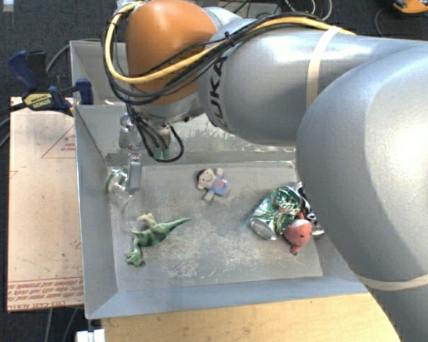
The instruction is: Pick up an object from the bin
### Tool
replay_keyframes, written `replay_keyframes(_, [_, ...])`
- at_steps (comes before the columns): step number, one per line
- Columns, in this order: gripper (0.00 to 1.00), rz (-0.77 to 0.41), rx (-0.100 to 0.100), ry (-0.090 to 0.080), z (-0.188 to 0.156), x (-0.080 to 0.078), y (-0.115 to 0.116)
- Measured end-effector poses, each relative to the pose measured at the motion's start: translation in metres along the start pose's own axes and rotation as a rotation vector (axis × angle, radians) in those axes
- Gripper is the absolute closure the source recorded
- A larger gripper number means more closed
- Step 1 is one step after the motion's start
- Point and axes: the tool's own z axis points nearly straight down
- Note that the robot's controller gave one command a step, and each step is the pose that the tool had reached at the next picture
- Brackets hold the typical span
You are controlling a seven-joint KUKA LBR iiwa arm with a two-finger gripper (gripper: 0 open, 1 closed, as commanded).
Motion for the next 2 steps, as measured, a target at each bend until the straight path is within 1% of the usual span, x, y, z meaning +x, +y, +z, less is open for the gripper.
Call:
replay_keyframes(1, [0.00,0.005,-0.001,-0.008,-0.006,-0.002,-0.002])
replay_keyframes(2, [0.00,0.208,-0.001,-0.001,0.129,-0.001,-0.004])
